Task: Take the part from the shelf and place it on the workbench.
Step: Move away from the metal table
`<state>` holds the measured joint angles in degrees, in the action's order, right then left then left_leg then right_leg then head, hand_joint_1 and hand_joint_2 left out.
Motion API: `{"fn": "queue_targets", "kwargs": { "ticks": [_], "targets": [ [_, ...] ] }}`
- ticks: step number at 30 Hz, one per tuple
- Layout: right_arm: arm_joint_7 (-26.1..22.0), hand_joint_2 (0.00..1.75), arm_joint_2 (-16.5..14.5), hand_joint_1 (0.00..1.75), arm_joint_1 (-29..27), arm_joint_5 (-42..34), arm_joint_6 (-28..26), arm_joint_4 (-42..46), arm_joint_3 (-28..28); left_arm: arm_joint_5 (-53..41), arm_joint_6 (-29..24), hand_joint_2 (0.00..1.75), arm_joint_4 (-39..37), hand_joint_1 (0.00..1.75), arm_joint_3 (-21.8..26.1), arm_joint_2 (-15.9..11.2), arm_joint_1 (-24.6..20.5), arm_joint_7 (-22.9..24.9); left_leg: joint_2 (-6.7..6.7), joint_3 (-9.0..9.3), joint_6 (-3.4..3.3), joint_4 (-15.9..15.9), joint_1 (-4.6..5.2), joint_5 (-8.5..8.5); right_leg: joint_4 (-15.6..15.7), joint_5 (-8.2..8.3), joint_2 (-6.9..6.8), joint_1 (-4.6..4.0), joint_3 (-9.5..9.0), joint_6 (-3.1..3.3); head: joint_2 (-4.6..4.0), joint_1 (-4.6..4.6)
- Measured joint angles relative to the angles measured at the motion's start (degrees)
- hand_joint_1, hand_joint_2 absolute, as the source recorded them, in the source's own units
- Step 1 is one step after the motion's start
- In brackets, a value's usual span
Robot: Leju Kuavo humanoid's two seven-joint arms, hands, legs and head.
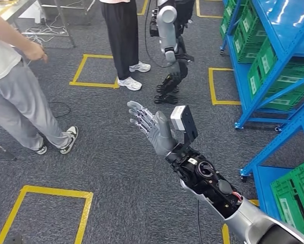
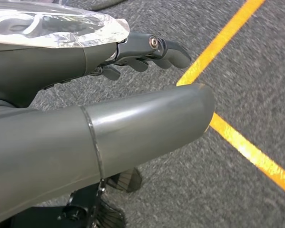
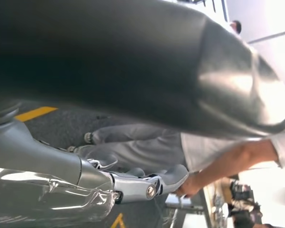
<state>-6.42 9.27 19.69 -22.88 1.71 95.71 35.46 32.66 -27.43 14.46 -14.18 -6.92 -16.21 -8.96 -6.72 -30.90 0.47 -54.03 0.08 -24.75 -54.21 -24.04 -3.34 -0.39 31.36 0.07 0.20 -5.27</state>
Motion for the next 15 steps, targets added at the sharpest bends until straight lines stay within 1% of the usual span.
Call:
{"fn": "queue_targets", "kwargs": {
  "ticks": [1,2,3,4,5,6,7,8,9,10,11,12,13,14,15],
  "targets": [
    [0.0,0.0,0.0,0.0,0.0,0.0,0.0,0.0,0.0,0.0,0.0,0.0,0.0,0.0,0.0,0.0,-0.1,0.0,0.5,-0.12,0.3,-0.5,-0.12,-0.49,0.1,0.19,0.69,0.11,0.02,0.3,0.0,0.12],
    [0.0,0.0,0.0,0.0,0.1,0.0,0.0,0.0,0.0,0.0,0.0,0.0,0.0,0.0,0.0,0.0,-0.1,0.0,1.75,-0.75,0.6,-2.0,-0.27,-1.59,0.3,0.4,1.34,0.26,0.04,0.61,0.0,0.23],
    [0.0,0.0,0.0,0.0,0.1,0.0,0.0,0.0,0.0,0.0,0.0,0.0,0.0,0.0,0.0,0.0,-0.2,0.0,3.37,-1.99,0.9,-4.8,-0.41,-3.25,0.4,0.59,2.01,0.42,0.05,0.91,0.0,0.4],
    [0.0,0.0,0.0,0.0,0.2,0.0,0.0,0.0,0.0,0.0,0.0,0.0,0.0,0.0,0.0,0.0,-0.1,0.0,5.03,-3.75,1.09,-8.7,-0.52,-5.19,0.4,0.68,2.65,0.45,0.17,1.05,0.0,0.61],
    [0.0,0.0,0.0,0.0,0.1,0.0,0.0,0.0,0.0,0.0,0.0,0.0,0.0,0.0,0.0,-0.1,0.0,0.0,5.93,-5.88,1.2,-13.0,-0.55,-6.98,0.4,0.75,3.35,0.47,0.27,1.17,0.0,0.74],
    [0.0,0.0,0.0,0.0,0.1,0.0,0.0,-0.1,0.0,0.0,0.0,0.0,0.0,0.0,0.0,-0.1,0.1,0.0,6.24,-7.58,1.28,-16.3,-0.56,-7.93,0.4,0.8,4.12,0.46,0.32,1.21,0.0,0.8],
    [0.0,0.0,0.0,0.0,0.0,0.0,0.0,-0.1,0.0,0.1,0.0,0.0,0.0,0.0,0.0,-0.1,0.2,0.0,6.35,-8.39,1.3,-17.6,-0.58,-7.75,0.4,0.83,4.91,0.45,0.35,1.22,0.0,0.84],
    [0.0,0.0,0.0,0.0,0.0,0.0,0.0,-0.2,0.0,0.1,0.0,0.0,0.0,0.0,0.0,-0.1,0.3,0.0,6.45,-8.07,1.29,-16.5,-0.63,-6.44,0.4,0.86,5.72,0.46,0.34,1.19,0.0,0.85],
    [0.0,0.0,0.0,0.0,0.0,0.0,0.0,-0.2,0.1,0.1,0.0,0.0,0.0,0.0,0.0,-0.2,0.3,0.0,6.76,-6.58,1.24,-13.1,-0.73,-4.27,0.3,0.88,6.47,0.49,0.31,1.13,0.0,0.87],
    [0.0,0.0,0.0,0.0,0.0,0.0,0.0,-0.3,0.1,0.1,0.0,0.0,0.0,0.0,0.0,-0.2,0.2,0.0,7.83,-4.55,1.18,-8.6,-0.95,-2.13,0.2,0.88,7.15,0.52,0.31,1.0,0.0,0.91],
    [0.0,0.0,0.0,0.0,0.0,0.0,0.0,-0.3,0.0,0.1,0.0,0.0,0.0,0.0,0.0,-0.2,0.2,0.0,9.02,-2.73,1.13,-4.6,-1.12,-0.61,0.1,0.88,7.8,0.47,0.44,0.79,0.0,0.94],
    [0.0,0.0,0.0,0.0,0.0,0.0,0.0,-0.3,0.0,0.1,0.0,0.0,0.0,0.0,0.0,-0.2,0.1,0.0,9.93,-1.5,1.02,-1.9,-1.23,0.23,0.0,0.93,8.4,0.45,0.63,0.51,0.0,0.95],
    [0.0,0.0,0.0,0.0,0.0,0.0,0.0,-0.3,0.0,0.1,0.0,0.0,0.0,0.0,0.0,-0.2,0.1,0.0,10.5,-0.97,0.85,-0.6,-1.22,0.37,-0.1,1.01,8.99,0.48,0.85,0.16,0.0,0.96],
    [0.0,0.0,0.0,0.0,0.0,0.0,0.0,-0.3,0.0,0.1,0.0,0.0,0.0,0.0,0.0,-0.2,0.1,0.0,10.19,-0.9,0.61,-0.5,-1.1,0.32,-0.1,1.12,9.56,0.55,1.06,-0.22,0.0,0.94],
    [0.0,0.0,0.0,0.0,0.0,0.0,0.0,-0.2,0.0,0.1,0.0,0.0,0.0,0.0,0.0,-0.1,0.1,0.0,9.52,-0.89,0.26,-0.5,-1.11,0.41,0.0,1.18,10.09,0.65,1.22,-0.58,0.0,0.92]
  ]
}}
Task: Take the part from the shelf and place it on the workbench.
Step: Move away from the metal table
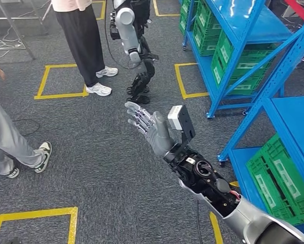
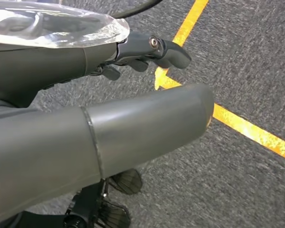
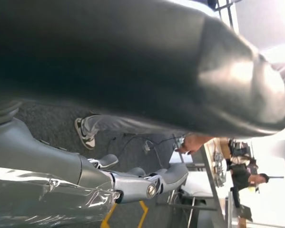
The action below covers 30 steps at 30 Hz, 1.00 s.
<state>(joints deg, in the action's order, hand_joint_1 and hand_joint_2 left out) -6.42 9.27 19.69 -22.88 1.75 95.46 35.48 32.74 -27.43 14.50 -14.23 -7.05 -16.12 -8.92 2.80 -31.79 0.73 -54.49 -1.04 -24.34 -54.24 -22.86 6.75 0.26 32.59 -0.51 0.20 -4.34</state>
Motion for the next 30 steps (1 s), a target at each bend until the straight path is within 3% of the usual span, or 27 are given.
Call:
{"fn": "queue_targets", "kwargs": {
  "ticks": [1,3,5,6,7,8,9,11,13,14,16,18,20,21,22,23,25,27,29,30],
  "targets": [
    [0.0,0.0,0.0,0.0,0.0,0.0,0.0,0.0,0.0,0.0,0.0,0.0,0.0,0.0,0.0,0.1,-0.1,0.0,-0.6,0.09,-0.36,0.1,-0.03,0.09,-0.4,-0.27,-0.21,0.02,0.33,-0.32,0.0,-0.02],
    [0.0,0.0,0.0,0.0,0.1,0.0,0.0,0.0,-0.1,0.0,0.0,0.0,0.0,0.0,0.0,0.1,-0.2,0.0,-1.87,0.26,-1.1,0.5,-0.07,0.23,-4.3,-2.65,-2.6,-0.08,2.27,-0.81,0.0,-0.5],
    [0.0,0.0,0.0,0.0,0.0,0.0,0.0,0.0,-0.1,0.0,0.0,0.0,0.0,0.0,0.0,0.1,-0.1,0.0,-3.14,0.3,-1.53,0.5,0.22,0.14,-12.7,-6.73,-5.44,0.04,6.11,-1.19,0.0,-1.03],
    [0.0,0.0,0.0,0.0,-0.1,0.0,0.0,0.0,-0.1,0.0,0.0,0.0,0.0,0.0,0.0,0.1,-0.1,0.0,-3.82,0.31,-1.61,0.4,0.32,0.08,-16.6,-8.17,-6.0,0.17,7.88,-1.34,0.0,-1.09],
    [0.0,0.0,0.0,0.0,-0.1,0.0,0.0,0.0,0.0,0.0,0.0,0.0,0.0,0.0,0.0,0.1,0.0,0.0,-4.49,0.35,-1.64,0.4,0.38,0.02,-18.8,-8.61,-6.27,0.28,8.82,-1.44,0.0,-1.09],
    [0.0,0.0,0.0,0.0,-0.2,0.0,0.0,0.0,0.0,0.0,0.0,0.0,0.0,0.0,0.0,0.1,0.0,0.0,-5.11,0.43,-1.62,0.4,0.4,-0.06,-18.4,-7.87,-6.45,0.35,8.55,-1.47,0.0,-1.12],
    [0.0,0.0,0.0,0.0,-0.2,0.0,0.0,0.0,0.0,0.0,0.0,0.0,0.0,0.0,0.0,0.1,-0.1,0.0,-5.64,0.56,-1.56,0.4,0.41,-0.16,-15.9,-6.25,-6.71,0.39,7.21,-1.43,0.0,-1.15],
    [0.0,0.0,0.0,0.0,-0.1,0.0,0.0,0.0,0.0,0.0,0.0,0.0,0.0,0.0,-0.1,0.1,-0.1,0.0,-6.64,0.96,-1.2,0.4,0.57,-0.47,-6.9,-2.51,-8.97,0.04,2.49,-1.02,0.0,-1.33],
    [0.0,0.0,0.0,0.0,0.0,0.0,0.0,0.0,-0.1,0.0,0.0,0.0,0.0,0.0,-0.1,0.1,-0.1,0.0,-7.66,1.15,-0.69,0.3,0.89,-0.72,-1.2,-1.14,-10.93,-0.47,-0.5,-0.25,0.0,-1.37],
    [0.0,0.0,0.0,0.0,0.1,0.0,0.0,0.0,-0.1,0.0,0.0,0.0,0.0,0.0,-0.1,0.1,-0.1,0.0,-8.27,1.18,-0.44,0.3,1.04,-0.77,-0.7,-1.34,-10.95,-0.69,-0.71,0.07,0.0,-1.25],
    [0.0,0.0,0.0,0.0,0.1,0.0,0.0,0.0,-0.1,0.0,0.0,0.0,0.0,0.0,-0.1,0.0,-0.2,0.0,-8.89,1.27,0.14,0.1,0.96,-1.12,-0.4,-1.06,-9.55,-0.6,-0.68,0.7,0.0,-0.97],
    [0.0,0.0,0.0,0.0,0.2,0.0,0.0,0.0,-0.1,0.0,0.0,0.0,0.0,0.0,-0.2,0.1,-0.2,0.0,-6.68,0.04,0.74,-3.0,0.73,-3.31,0.0,-0.69,-8.34,-0.37,-0.74,1.32,0.0,-0.71],
    [0.0,0.0,0.0,0.0,0.2,0.0,0.0,0.0,0.0,0.0,0.0,0.0,0.0,0.0,-0.2,0.0,-0.1,0.0,-3.82,-3.57,1.1,-10.6,0.6,-7.11,0.1,-0.51,-7.18,-0.25,-0.66,1.71,0.0,-0.4],
    [0.0,0.0,0.0,0.0,0.2,0.0,0.0,0.0,0.0,0.0,0.0,0.0,0.0,0.0,-0.3,0.0,0.0,0.0,-3.32,-5.63,1.17,-14.6,0.59,-8.55,0.1,-0.48,-6.54,-0.25,-0.61,1.82,0.0,-0.3],
    [0.0,0.0,0.0,0.0,0.1,0.0,0.0,0.0,0.0,0.0,0.0,0.0,0.0,0.0,-0.3,0.0,0.2,0.0,-3.15,-7.09,1.2,-17.2,0.57,-9.03,0.0,-0.47,-5.85,-0.25,-0.59,1.84,0.0,-0.26],
    [0.0,0.0,0.0,0.0,0.1,0.0,0.0,-0.1,0.0,0.0,0.0,0.0,0.0,0.0,-0.3,-0.1,0.2,0.0,-3.1,-7.54,1.19,-17.5,0.54,-8.31,0.0,-0.46,-5.14,-0.25,-0.61,1.84,0.0,-0.21],
    [0.0,0.0,0.0,0.0,0.0,0.0,0.0,-0.1,0.0,0.0,0.0,0.0,0.0,0.0,-0.3,-0.1,0.2,0.0,-2.74,-5.24,1.06,-11.6,0.39,-4.18,-0.1,-0.48,-3.83,-0.22,-0.72,1.77,0.0,-0.15],
    [0.0,0.0,0.0,0.0,0.1,0.0,0.0,-0.1,0.0,0.0,0.0,0.0,0.0,0.0,-0.4,-0.2,0.1,0.0,-1.0,-1.89,0.86,-3.7,0.12,-0.73,-0.4,-0.59,-2.57,-0.37,-0.53,1.39,0.0,-0.09],
    [0.0,0.0,0.0,0.0,0.1,0.0,0.0,-0.1,0.0,0.0,-0.1,0.0,0.0,0.0,-0.4,-0.2,0.1,0.0,-0.12,-0.59,0.5,-0.6,0.08,-0.07,-0.6,-0.57,-1.43,-0.39,-0.12,0.75,0.0,-0.19],
    [0.0,0.0,0.0,0.0,0.1,0.0,0.0,-0.1,0.0,0.0,-0.1,0.0,0.0,0.0,-0.4,-0.2,0.0,0.0,-0.6,-0.52,0.21,-0.5,0.14,-0.1,-0.6,-0.51,-0.89,-0.3,0.04,0.39,0.0,-0.28]
  ]
}}
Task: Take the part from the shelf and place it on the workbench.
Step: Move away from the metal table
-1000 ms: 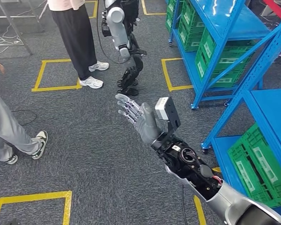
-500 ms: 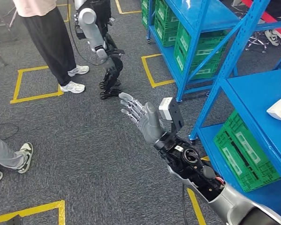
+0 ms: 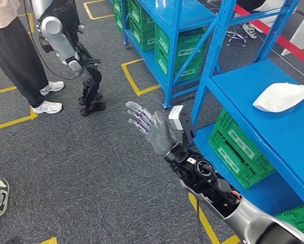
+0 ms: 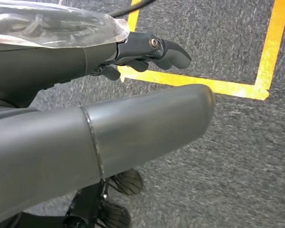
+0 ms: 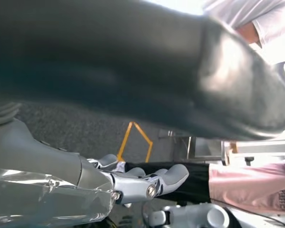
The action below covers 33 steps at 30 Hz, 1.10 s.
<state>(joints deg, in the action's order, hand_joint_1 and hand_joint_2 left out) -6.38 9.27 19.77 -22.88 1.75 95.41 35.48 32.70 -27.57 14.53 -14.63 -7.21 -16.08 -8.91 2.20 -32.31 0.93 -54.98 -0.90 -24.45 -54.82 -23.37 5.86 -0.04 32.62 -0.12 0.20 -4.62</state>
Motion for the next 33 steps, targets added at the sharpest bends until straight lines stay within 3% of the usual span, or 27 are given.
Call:
{"fn": "queue_targets", "kwargs": {
  "ticks": [1,3,6,7,8,9,10,12,14,16,17,19,21,22,23,24,25,26,28,29,31,33],
  "targets": [
    [0.0,0.0,0.0,0.0,0.0,0.0,0.0,0.0,0.0,0.0,-0.1,0.0,0.0,0.0,0.0,0.1,0.0,0.0,-0.61,0.1,-0.35,0.1,0.0,0.07,-0.1,-0.05,0.25,0.14,0.19,-0.34,0.0,-0.02],
    [0.2,0.0,0.0,0.0,-0.1,0.0,-0.1,0.1,-0.1,-0.1,-0.2,0.0,0.0,0.0,0.0,0.2,-0.2,0.0,-1.77,0.38,-1.1,0.5,-0.04,0.19,-2.7,-1.72,-1.29,0.12,1.5,-0.94,0.0,-0.35],
    [0.5,0.0,0.0,0.0,-0.2,-0.1,-0.5,0.2,0.0,0.0,-0.2,0.0,0.0,0.0,0.0,0.2,0.0,0.0,-3.59,0.56,-1.75,0.6,0.24,0.06,-13.8,-7.05,-4.67,0.27,6.62,-1.49,0.0,-0.9],
    [0.6,0.0,0.0,0.0,-0.3,-0.1,-0.6,0.2,0.0,0.1,-0.2,0.0,0.0,0.0,0.0,0.2,0.0,0.0,-4.19,0.59,-1.8,0.6,0.33,-0.01,-16.7,-7.88,-5.07,0.39,7.93,-1.59,0.0,-0.9],
    [0.7,0.0,0.0,0.0,-0.5,-0.1,-0.8,0.2,0.0,0.2,-0.2,0.0,0.0,0.0,0.0,0.2,0.1,0.0,-4.76,0.66,-1.82,0.6,0.38,-0.1,-17.5,-7.67,-5.34,0.48,8.29,-1.61,0.0,-0.9],
    [0.7,0.0,0.0,0.0,-0.6,-0.1,-0.9,0.2,0.0,0.3,-0.2,0.0,0.0,0.0,0.0,0.2,0.1,0.0,-5.28,0.78,-1.78,0.6,0.41,-0.21,-16.0,-6.41,-5.62,0.54,7.47,-1.55,0.0,-0.93],
    [0.8,0.0,0.0,0.0,-0.7,0.0,-1.0,0.2,0.0,0.3,-0.2,0.0,0.0,0.0,0.0,0.2,0.1,0.0,-5.77,0.99,-1.67,0.6,0.43,-0.35,-12.4,-4.4,-6.17,0.53,5.59,-1.35,0.0,-0.99],
    [0.7,0.0,0.0,0.0,-0.6,0.1,-1.1,0.2,0.0,0.4,-0.2,0.0,0.0,0.0,0.0,0.2,0.2,0.0,-6.73,1.37,-1.31,0.5,0.6,-0.69,-4.3,-1.55,-8.52,0.0,1.39,-0.77,0.0,-1.18],
    [0.7,0.0,0.0,0.0,-0.5,0.1,-1.1,0.2,0.0,0.5,-0.2,0.0,0.0,0.0,0.0,0.2,0.3,0.0,-7.8,1.45,-0.82,0.5,0.87,-0.87,-0.6,-1.12,-9.75,-0.5,-0.5,-0.2,0.0,-1.14],
    [0.7,0.0,0.0,0.0,-0.5,0.1,-1.2,0.2,0.0,0.6,-0.2,0.0,0.0,0.0,0.0,0.2,0.3,0.0,-9.06,1.44,-0.33,0.5,0.99,-1.01,-0.2,-0.96,-8.44,-0.51,-0.67,0.31,0.0,-0.84],
    [0.7,0.0,0.0,0.0,-0.5,0.2,-1.2,0.2,0.0,0.6,-0.2,0.0,0.0,0.0,0.0,0.2,0.3,0.0,-8.76,1.38,-0.05,0.1,0.87,-1.46,0.0,-0.77,-7.74,-0.44,-0.72,0.6,0.0,-0.68],
    [0.7,0.0,0.0,0.0,-0.4,0.2,-1.2,0.2,-0.1,0.6,-0.2,0.0,0.0,0.0,0.0,0.2,0.2,0.0,-6.17,-0.3,0.46,-4.0,0.62,-4.0,0.4,-0.41,-6.53,-0.2,-0.91,1.17,0.0,-0.41],
    [0.8,0.0,0.0,0.0,-0.2,0.3,-1.2,0.2,0.0,0.6,-0.3,0.0,0.0,0.0,0.0,0.1,0.4,0.0,-3.33,-4.16,0.73,-12.0,0.47,-7.5,0.5,-0.29,-5.27,-0.09,-0.83,1.47,0.0,-0.07],
    [0.8,0.0,0.0,0.0,-0.2,0.3,-1.2,0.1,0.0,0.7,-0.3,0.0,0.0,0.0,-0.1,0.1,0.6,0.0,-2.82,-6.0,0.82,-15.3,0.45,-8.46,0.5,-0.26,-4.54,-0.09,-0.81,1.54,0.0,0.04],
    [0.8,0.0,0.0,0.0,-0.2,0.3,-1.2,0.1,0.1,0.7,-0.3,0.0,0.0,0.0,-0.1,0.0,0.8,0.0,-2.62,-6.98,0.87,-16.8,0.41,-8.3,0.5,-0.24,-3.78,-0.08,-0.81,1.55,0.0,0.07],
    [0.8,0.0,0.0,0.0,-0.2,0.3,-1.2,0.1,0.1,0.8,-0.3,0.0,0.0,0.0,-0.1,0.0,0.9,0.0,-2.52,-6.85,0.9,-15.9,0.34,-7.05,0.4,-0.23,-3.01,-0.06,-0.81,1.54,0.0,0.07],
    [0.8,0.0,0.0,0.0,-0.2,0.3,-1.2,0.0,0.1,0.9,-0.4,0.0,0.0,0.0,-0.1,0.0,0.9,0.0,-2.26,-5.67,0.9,-12.9,0.22,-5.0,0.3,-0.24,-2.27,-0.02,-0.82,1.5,0.0,0.09],
    [0.8,0.0,0.0,0.0,-0.1,0.3,-1.2,0.0,0.1,1.0,-0.4,0.0,0.0,0.0,-0.1,0.0,0.9,0.0,-1.43,-3.85,0.9,-8.6,-0.01,-2.79,0.1,-0.29,-1.58,0.02,-0.79,1.39,0.0,0.1],
    [0.8,0.0,0.0,0.0,0.0,0.4,-1.2,0.0,0.1,1.2,-0.4,0.0,0.0,0.0,-0.1,-0.1,0.8,-0.1,0.73,-0.86,0.82,-2.0,-0.39,-0.39,-0.3,-0.43,-0.3,-0.06,-0.44,0.87,0.0,0.18],
    [0.8,0.0,0.0,0.0,0.2,0.5,-1.2,0.0,0.1,1.4,-0.5,0.0,0.0,0.0,-0.1,-0.2,0.8,-0.1,1.36,-0.23,0.67,-0.6,-0.44,-0.21,-0.4,-0.44,0.25,-0.04,-0.22,0.53,0.0,0.19],
    [0.9,0.0,0.0,0.0,0.3,0.8,-1.2,0.0,0.1,1.6,-0.6,0.0,0.1,0.0,-0.1,-0.2,0.8,-0.3,0.64,-0.06,0.03,-0.3,-0.26,-0.25,-0.4,-0.3,1.24,0.13,0.2,-0.18,0.0,0.14],
    [0.9,0.0,0.0,0.0,0.4,1.2,-1.3,0.0,0.0,1.7,-0.6,0.0,0.1,0.0,-0.1,-0.1,0.8,-0.5,-0.51,0.14,-0.73,0.0,-0.17,-0.09,-1.9,-1.33,-0.51,0.19,1.17,-0.78,0.0,-0.04]
  ]
}}
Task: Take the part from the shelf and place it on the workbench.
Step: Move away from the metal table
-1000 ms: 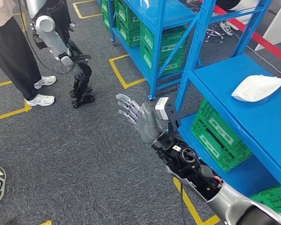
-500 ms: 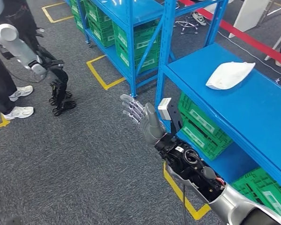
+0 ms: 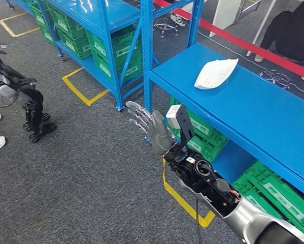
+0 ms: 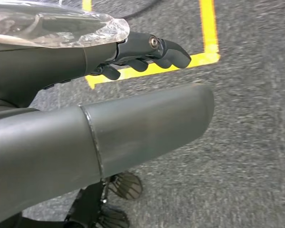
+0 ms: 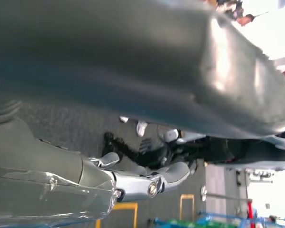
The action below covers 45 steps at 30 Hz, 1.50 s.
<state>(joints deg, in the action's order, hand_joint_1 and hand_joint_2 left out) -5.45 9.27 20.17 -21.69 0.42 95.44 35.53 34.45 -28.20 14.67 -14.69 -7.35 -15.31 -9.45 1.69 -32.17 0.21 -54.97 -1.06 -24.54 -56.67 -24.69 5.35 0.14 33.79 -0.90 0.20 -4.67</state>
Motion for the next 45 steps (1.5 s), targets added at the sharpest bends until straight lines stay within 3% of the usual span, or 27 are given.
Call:
{"fn": "queue_targets", "kwargs": {
  "ticks": [2,4,5,6,8,9,11,12,14,16,18,19,20,21,23,25,27,29,31,33,35,36,37,38,40,42,45],
  "targets": [
    [0.0,0.0,0.0,0.0,0.3,0.4,-0.2,0.0,0.0,0.0,0.0,0.0,0.0,0.0,0.0,0.0,0.1,-0.1,-1.3,0.15,-0.57,0.2,0.12,0.01,-6.0,-3.36,-3.38,0.01,2.8,-0.47,0.0,-0.47],
    [0.1,0.0,0.0,0.0,0.4,0.6,-0.3,0.0,0.0,0.0,0.0,0.0,0.0,0.0,0.0,-0.1,0.3,-0.2,-2.68,0.17,-0.82,0.2,0.34,-0.13,-14.1,-6.85,-4.7,0.2,6.5,-0.84,0.0,-0.73],
    [0.1,0.0,0.0,0.0,0.3,0.6,-0.3,0.0,0.0,0.0,0.0,0.0,0.0,0.0,0.0,-0.1,0.3,-0.2,-3.35,0.2,-0.87,0.2,0.4,-0.19,-16.3,-7.37,-4.84,0.3,7.53,-0.94,0.0,-0.72],
    [0.1,0.0,0.0,0.0,0.3,0.6,-0.3,0.0,0.0,0.0,0.0,0.0,0.0,0.0,0.0,-0.1,0.3,-0.2,-3.96,0.27,-0.86,0.2,0.43,-0.28,-16.4,-6.81,-4.97,0.38,7.48,-0.98,0.0,-0.74],
    [0.1,0.0,0.0,0.0,0.3,0.7,-0.4,0.0,0.0,0.0,0.0,0.0,0.1,0.0,0.0,0.0,0.3,-0.2,-5.12,0.64,-0.68,0.2,0.47,-0.55,-9.6,-2.98,-6.07,0.39,3.87,-0.73,0.0,-0.89],
    [0.2,0.0,0.0,0.0,0.4,0.7,-0.4,0.0,0.0,0.0,0.0,0.0,0.1,0.0,0.0,0.0,0.3,-0.2,-5.67,0.86,-0.48,0.2,0.59,-0.73,-5.2,-1.4,-7.4,0.1,1.58,-0.5,0.0,-0.97],
    [0.4,0.0,0.0,0.0,0.6,1.0,-0.8,0.0,0.0,-0.2,0.1,0.0,0.1,0.0,0.0,0.0,0.3,-0.2,-6.77,1.11,0.01,0.1,0.86,-0.98,0.3,-0.01,-9.2,-0.42,-1.28,0.26,0.0,-0.97],
    [0.5,0.0,0.0,0.0,0.5,1.2,-1.1,0.0,0.0,-0.3,0.1,0.0,0.1,0.0,0.0,0.0,0.2,-0.1,-7.4,1.17,0.25,0.2,0.99,-1.0,0.9,-0.16,-9.22,-0.69,-1.52,0.59,0.0,-0.85],
    [0.9,0.0,0.0,0.0,0.3,1.5,-1.6,0.1,-0.1,-0.4,0.2,0.0,0.1,0.0,0.0,0.1,0.0,-0.1,-8.33,1.37,0.77,0.2,0.94,-1.2,1.3,0.19,-7.81,-0.6,-1.64,1.32,0.0,-0.67],
    [1.0,0.0,0.0,0.0,0.3,1.6,-1.7,0.3,-0.2,-0.6,0.2,0.0,0.2,0.0,0.0,0.3,-0.2,-0.1,-6.41,0.43,1.28,-2.3,0.72,-3.04,1.9,0.6,-6.54,-0.32,-1.93,2.03,0.0,-0.4],
    [1.0,0.0,0.0,0.0,0.4,1.6,-1.7,0.4,-0.2,-0.6,0.2,0.0,0.2,0.0,-0.1,0.3,-0.3,-0.1,-3.17,-3.22,1.6,-9.9,0.54,-6.72,2.1,0.83,-5.27,-0.21,-1.97,2.49,0.0,0.0],
    [1.0,0.0,0.0,0.0,0.3,1.6,-1.7,0.4,-0.1,-0.6,0.2,0.0,0.2,0.0,-0.1,0.3,-0.3,-0.1,-2.39,-5.38,1.68,-14.0,0.53,-8.26,2.1,0.88,-4.62,-0.23,-1.92,2.6,0.0,0.1],
    [1.1,0.0,0.0,0.0,0.1,1.6,-1.8,0.4,-0.1,-0.6,0.2,0.0,0.2,0.0,-0.1,0.3,-0.2,0.0,-2.05,-7.16,1.73,-17.1,0.53,-8.92,2.1,0.9,-3.84,-0.25,-1.89,2.65,0.0,0.15],
    [1.1,0.0,0.0,0.0,-0.1,1.6,-1.8,0.4,-0.1,-0.6,0.2,0.0,0.2,0.0,-0.1,0.3,-0.1,0.0,-1.95,-7.88,1.73,-17.8,0.53,-8.38,2.0,0.92,-3.04,-0.26,-1.88,2.66,0.0,0.16],
    [1.1,0.0,0.0,0.0,-0.2,1.6,-1.8,0.4,-0.1,-0.6,0.2,0.0,0.2,0.0,-0.2,0.4,-0.1,0.0,-1.52,-6.11,1.59,-13.0,0.46,-4.58,1.9,0.94,-1.45,-0.24,-1.92,2.6,0.0,0.17],
    [1.2,0.0,0.0,0.0,-0.2,1.7,-1.9,0.4,-0.1,-0.6,0.2,0.0,0.2,0.0,-0.3,0.4,-0.4,0.0,0.86,-2.28,1.35,-4.4,0.16,-0.92,1.7,0.87,-0.14,-0.32,-1.75,2.3,0.0,0.23],
    [1.2,0.0,0.0,0.0,-0.2,1.8,-2.2,0.5,-0.2,-0.7,0.1,0.0,0.2,0.0,-0.4,0.4,-0.6,0.1,2.32,-0.37,1.01,-0.1,0.03,0.11,1.5,0.9,1.05,-0.29,-1.35,1.72,0.0,0.22],
    [1.3,0.0,0.0,0.0,-0.3,1.9,-2.3,0.5,-0.3,-0.7,0.1,0.0,0.2,0.0,-0.6,0.6,-0.8,0.3,1.2,-0.16,0.43,0.2,0.16,0.15,1.5,1.0,2.0,-0.08,-0.89,1.0,0.0,0.19],
    [1.5,0.0,0.1,0.0,-0.3,2.0,-2.4,0.6,-0.5,-0.9,0.1,0.0,0.2,0.0,-0.9,0.8,-1.1,0.3,-0.04,0.1,-0.26,0.7,0.16,0.33,-0.4,-0.27,0.03,-0.14,0.28,0.39,0.0,-0.12],
    [1.8,0.0,0.2,0.0,-0.1,2.1,-2.6,0.6,-0.7,-1.0,0.2,0.0,0.2,0.0,-1.0,0.8,-1.3,0.4,-1.37,0.27,-0.74,0.9,0.25,0.38,-6.8,-3.69,-3.36,-0.16,3.31,0.01,0.0,-0.66],
    [1.9,0.0,0.2,0.0,0.0,2.2,-2.9,0.6,-0.7,-1.1,0.2,0.0,0.2,0.0,-1.1,0.8,-1.4,0.6,-2.79,0.29,-0.93,0.9,0.38,0.25,-14.2,-6.53,-4.61,0.1,6.76,-0.31,0.0,-0.88],
    [1.9,0.0,0.2,0.0,0.0,2.2,-3.0,0.6,-0.7,-1.1,0.2,0.0,0.2,0.0,-1.2,0.8,-1.4,0.7,-3.46,0.32,-0.93,0.9,0.39,0.16,-15.6,-6.58,-4.8,0.24,7.43,-0.42,0.0,-0.89],
    [1.8,0.0,0.2,0.0,0.0,2.1,-3.0,0.6,-0.6,-1.0,0.2,0.0,0.2,0.0,-1.3,0.9,-1.5,0.7,-4.09,0.4,-0.86,0.9,0.39,0.05,-14.8,-5.55,-5.03,0.34,6.96,-0.47,0.0,-0.92],
    [1.7,0.0,0.2,0.0,0.1,2.1,-3.0,0.5,-0.6,-0.9,0.1,0.0,0.2,0.0,-1.3,0.9,-1.6,0.8,-4.66,0.54,-0.73,0.9,0.38,-0.07,-11.7,-3.7,-5.45,0.41,5.38,-0.42,0.0,-0.98],
    [1.4,0.0,0.2,0.0,0.5,1.9,-2.9,0.4,-0.6,-0.7,0.1,0.0,0.2,0.0,-1.3,0.9,-1.8,0.8,-5.75,0.92,-0.3,0.8,0.52,-0.4,-3.4,-0.43,-7.8,0.07,1.15,-0.06,0.0,-1.17],
    [0.9,0.0,0.2,0.0,1.2,1.7,-2.8,0.3,-0.6,-0.5,0.0,0.0,0.2,0.0,-1.3,0.9,-1.8,0.8,-6.8,1.1,0.23,0.7,0.81,-0.67,0.9,0.23,-9.56,-0.48,-1.16,0.62,0.0,-1.14],
    [0.6,0.0,0.2,0.0,1.5,1.5,-2.7,-0.1,-0.5,-0.4,-0.2,0.0,0.2,0.0,-1.4,0.8,-1.9,0.8,-7.99,1.32,1.03,0.4,0.82,-1.19,1.5,0.21,-8.07,-0.62,-1.5,1.56,0.0,-0.72]
  ]
}}
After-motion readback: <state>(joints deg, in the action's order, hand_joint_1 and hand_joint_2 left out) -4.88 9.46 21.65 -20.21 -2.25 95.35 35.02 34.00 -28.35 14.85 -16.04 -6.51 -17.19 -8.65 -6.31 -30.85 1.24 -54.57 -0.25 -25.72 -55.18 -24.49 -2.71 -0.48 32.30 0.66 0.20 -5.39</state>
